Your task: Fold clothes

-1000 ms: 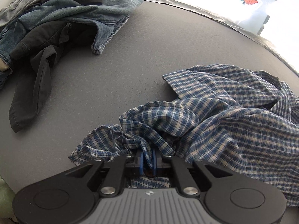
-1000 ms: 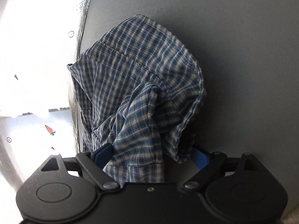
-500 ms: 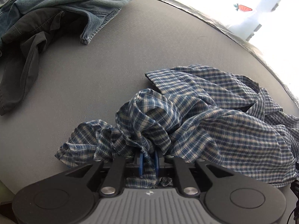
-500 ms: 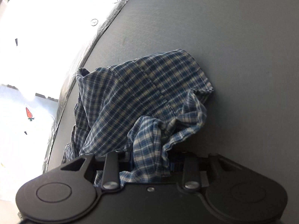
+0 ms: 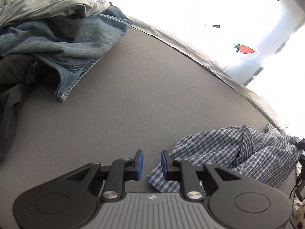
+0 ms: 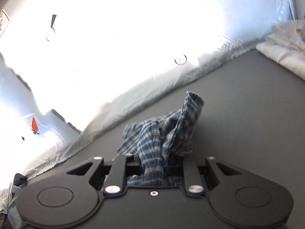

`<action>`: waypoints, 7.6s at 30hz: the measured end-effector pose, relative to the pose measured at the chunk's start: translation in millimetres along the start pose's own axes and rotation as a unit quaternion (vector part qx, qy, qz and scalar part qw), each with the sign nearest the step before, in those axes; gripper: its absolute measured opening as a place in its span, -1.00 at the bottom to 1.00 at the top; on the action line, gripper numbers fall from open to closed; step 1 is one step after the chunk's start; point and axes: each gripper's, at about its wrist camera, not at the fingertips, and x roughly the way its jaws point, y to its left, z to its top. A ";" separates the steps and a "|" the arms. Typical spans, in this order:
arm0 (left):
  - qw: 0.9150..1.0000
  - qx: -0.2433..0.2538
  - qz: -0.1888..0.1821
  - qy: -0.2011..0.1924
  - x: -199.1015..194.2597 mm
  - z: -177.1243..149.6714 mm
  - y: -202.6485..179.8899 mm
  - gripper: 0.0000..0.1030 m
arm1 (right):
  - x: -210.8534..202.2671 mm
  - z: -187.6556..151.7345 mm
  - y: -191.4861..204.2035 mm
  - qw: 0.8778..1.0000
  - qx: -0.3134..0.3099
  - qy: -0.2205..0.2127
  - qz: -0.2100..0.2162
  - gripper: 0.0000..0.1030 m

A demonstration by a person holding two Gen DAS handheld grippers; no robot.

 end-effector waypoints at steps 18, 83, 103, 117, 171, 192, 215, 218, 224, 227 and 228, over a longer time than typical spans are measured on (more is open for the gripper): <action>0.981 -0.028 -0.141 0.127 52.4 -62.0 -32.0 -0.13 | -82.9 -167.2 -29.3 0.992 0.004 0.126 -0.019 0.56; 0.984 -0.034 -0.162 0.072 61.2 -56.1 -36.9 0.45 | -168.3 -210.7 -102.7 0.973 -0.057 0.026 -0.222 1.00; 0.980 -0.115 -0.037 -0.161 21.5 51.4 42.8 -1.00 | -170.0 -236.4 -109.9 0.968 -0.100 -0.050 -0.226 1.00; 0.996 0.000 -0.076 -0.055 2.1 0.7 25.9 -0.63 | -168.1 -233.8 -108.6 0.968 -0.099 -0.045 -0.228 1.00; 0.998 -0.021 -0.055 -0.012 -87.8 -129.2 55.5 -0.49 | -281.6 -254.1 -144.8 0.988 0.143 0.046 0.019 -0.34; 0.988 0.134 -0.072 0.023 -7.8 -94.3 -12.4 -0.98 | -251.4 -253.2 -127.1 0.988 0.146 0.049 -0.027 -0.86; 0.986 -0.042 -0.137 0.082 -55.0 -191.6 47.6 -0.91 | -295.9 -247.3 -159.9 0.962 -0.114 0.038 -0.244 -0.94; 0.988 -0.065 -0.127 0.061 -57.1 -183.4 53.9 -0.91 | -294.6 -243.3 -144.3 0.960 -0.141 0.030 -0.240 -0.72; 0.986 -0.111 -0.114 0.040 -54.9 -157.1 64.0 -0.78 | -286.8 -232.5 -95.7 0.945 -0.220 -0.032 -0.240 0.53; 0.988 -0.105 -0.108 0.038 -52.0 -147.3 60.7 -0.65 | -268.6 -231.0 -77.1 0.952 -0.234 -0.034 -0.195 0.91; 0.988 -0.101 -0.106 0.039 -50.3 -143.4 59.4 -0.64 | -259.4 -231.9 -72.5 0.955 -0.233 -0.022 -0.180 0.92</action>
